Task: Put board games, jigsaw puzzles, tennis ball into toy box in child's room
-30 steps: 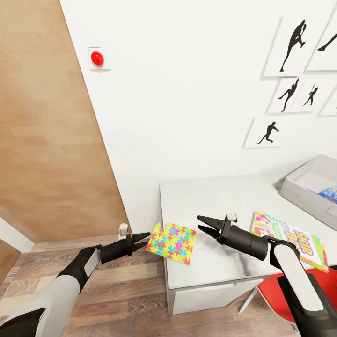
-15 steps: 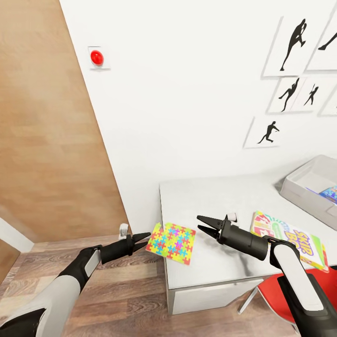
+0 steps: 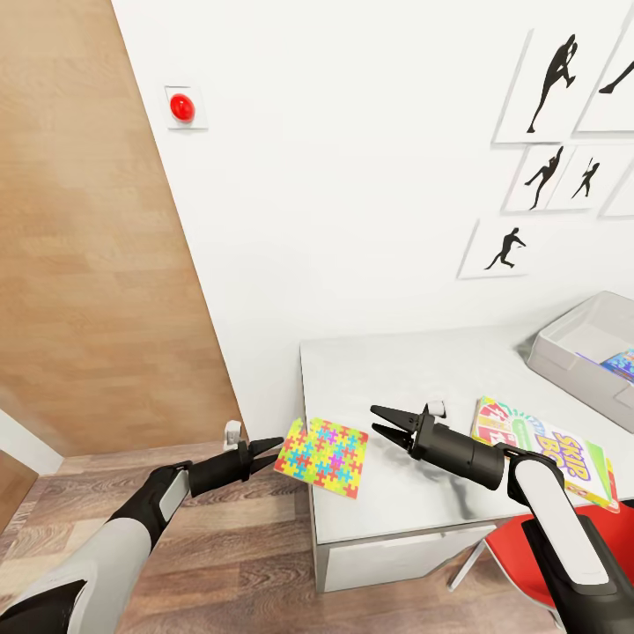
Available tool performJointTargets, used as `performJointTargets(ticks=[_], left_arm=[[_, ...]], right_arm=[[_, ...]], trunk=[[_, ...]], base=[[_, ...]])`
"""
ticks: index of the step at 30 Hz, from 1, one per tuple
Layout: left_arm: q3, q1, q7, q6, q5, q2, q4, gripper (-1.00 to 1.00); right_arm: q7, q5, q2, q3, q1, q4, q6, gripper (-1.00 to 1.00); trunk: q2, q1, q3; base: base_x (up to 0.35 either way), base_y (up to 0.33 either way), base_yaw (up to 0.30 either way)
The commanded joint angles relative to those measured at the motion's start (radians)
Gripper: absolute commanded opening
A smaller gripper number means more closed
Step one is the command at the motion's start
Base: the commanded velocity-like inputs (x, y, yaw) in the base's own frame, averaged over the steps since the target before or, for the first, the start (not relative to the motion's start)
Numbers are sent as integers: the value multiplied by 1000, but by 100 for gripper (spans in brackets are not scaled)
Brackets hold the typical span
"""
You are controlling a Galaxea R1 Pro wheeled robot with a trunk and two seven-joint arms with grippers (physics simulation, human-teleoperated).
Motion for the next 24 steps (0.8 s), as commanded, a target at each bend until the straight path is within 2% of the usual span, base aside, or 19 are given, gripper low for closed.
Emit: performJointTargets(ticks=[1, 6, 16, 21, 24], left_arm=[[2, -1, -2, 9, 1, 0, 0, 100], [2, -1, -2, 9, 1, 0, 0, 100], [1, -1, -2, 9, 0, 0, 0, 100], [1, -1, -2, 9, 0, -1, 0, 100], [1, -1, -2, 9, 0, -2, 0, 100]], right_arm=[[9, 9, -1, 0, -1, 0, 1, 100], [9, 9, -1, 0, -1, 0, 1, 100], [9, 9, -1, 1, -1, 0, 1, 100], [9, 9, -1, 1, -1, 0, 1, 100], [9, 9, -1, 1, -1, 0, 1, 100]], trunk=[[-8, 4, -4], [-43, 23, -20], [-43, 23, -20], [-78, 42, -35], [-78, 42, -35]], base=[[0, 0, 0], [0, 0, 0], [0, 0, 0], [0, 0, 0], [0, 0, 0]])
